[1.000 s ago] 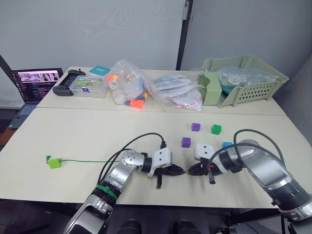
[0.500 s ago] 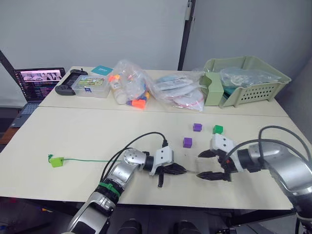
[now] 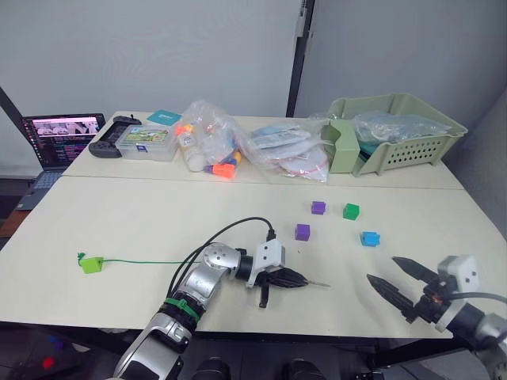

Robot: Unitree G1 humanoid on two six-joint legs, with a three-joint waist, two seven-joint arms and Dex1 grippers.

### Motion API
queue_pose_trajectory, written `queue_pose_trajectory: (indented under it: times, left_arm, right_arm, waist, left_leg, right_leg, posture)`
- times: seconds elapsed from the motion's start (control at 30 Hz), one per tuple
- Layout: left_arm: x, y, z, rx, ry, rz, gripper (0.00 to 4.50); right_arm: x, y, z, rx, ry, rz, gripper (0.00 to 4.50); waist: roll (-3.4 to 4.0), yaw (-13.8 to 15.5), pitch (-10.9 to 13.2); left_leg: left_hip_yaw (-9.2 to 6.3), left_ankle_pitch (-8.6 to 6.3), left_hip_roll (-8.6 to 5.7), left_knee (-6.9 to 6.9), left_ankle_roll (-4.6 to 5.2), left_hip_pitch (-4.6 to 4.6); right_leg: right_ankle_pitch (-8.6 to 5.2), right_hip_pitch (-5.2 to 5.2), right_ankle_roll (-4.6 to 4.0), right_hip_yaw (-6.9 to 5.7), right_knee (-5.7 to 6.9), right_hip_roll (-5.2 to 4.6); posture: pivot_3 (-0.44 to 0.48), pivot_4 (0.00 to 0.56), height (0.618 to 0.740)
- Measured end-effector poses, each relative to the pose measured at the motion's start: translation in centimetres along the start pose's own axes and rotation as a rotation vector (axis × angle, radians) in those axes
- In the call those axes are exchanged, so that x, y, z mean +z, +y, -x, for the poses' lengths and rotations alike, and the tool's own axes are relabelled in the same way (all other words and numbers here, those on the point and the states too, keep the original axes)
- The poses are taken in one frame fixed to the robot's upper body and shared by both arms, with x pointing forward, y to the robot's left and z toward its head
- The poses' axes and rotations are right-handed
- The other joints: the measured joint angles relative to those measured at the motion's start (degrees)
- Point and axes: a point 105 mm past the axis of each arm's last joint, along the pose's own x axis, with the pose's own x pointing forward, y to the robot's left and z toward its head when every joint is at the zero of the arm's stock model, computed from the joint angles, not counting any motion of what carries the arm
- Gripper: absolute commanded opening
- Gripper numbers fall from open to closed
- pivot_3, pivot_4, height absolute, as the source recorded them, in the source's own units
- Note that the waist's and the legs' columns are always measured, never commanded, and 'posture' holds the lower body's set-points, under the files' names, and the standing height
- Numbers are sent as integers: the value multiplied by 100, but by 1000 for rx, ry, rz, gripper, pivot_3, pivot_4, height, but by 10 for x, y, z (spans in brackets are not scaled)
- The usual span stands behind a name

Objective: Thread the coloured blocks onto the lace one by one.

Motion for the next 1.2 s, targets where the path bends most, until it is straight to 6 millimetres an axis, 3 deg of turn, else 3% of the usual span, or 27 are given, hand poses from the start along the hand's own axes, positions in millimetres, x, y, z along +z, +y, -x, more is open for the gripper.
queue_pose_trajectory:
  times: [0.23,0.43,0.63,1.0,1.2]
  left_arm:
    - [-1,-2,0,-9,0,5,0]
    - [-2,-2,1,-5,-1,6,0]
    - [-1,-3,0,-1,-6,7,0]
    - [1,-2,3,32,-1,-4,0]
    - [0,-1,7,46,13,-2,0]
  right_arm:
    - [-12,-3,13,-98,-26,-1,4357]
    - [-29,-11,7,-144,-10,16,4357]
    - [-37,-17,-28,-168,-4,17,4357]
    - [-13,-44,-88,-279,-65,31,4357]
    - [-13,-55,-102,-340,-50,26,4357]
  waist:
    - [7,-12,-4]
    - [10,-15,-5]
    - [15,-44,-8]
    - [18,-49,-9]
    - [18,-50,-9]
  left_leg:
    - [1,0,-1,-1,0,0]
    - [2,0,-1,-1,0,0]
    - [1,0,0,-6,0,1]
    - [1,0,-2,-6,0,-1]
    - [1,0,-4,-7,0,-2]
  right_leg:
    - [0,0,0,1,-2,0]
    - [-1,0,0,1,-5,-1]
    - [-1,0,-2,1,-5,1]
    - [0,-1,-1,2,-6,0]
    - [0,-1,-1,3,-7,-2]
  posture:
    - [0,150,740]
    - [0,150,740]
    - [0,150,740]
    - [0,150,740]
    - [0,150,740]
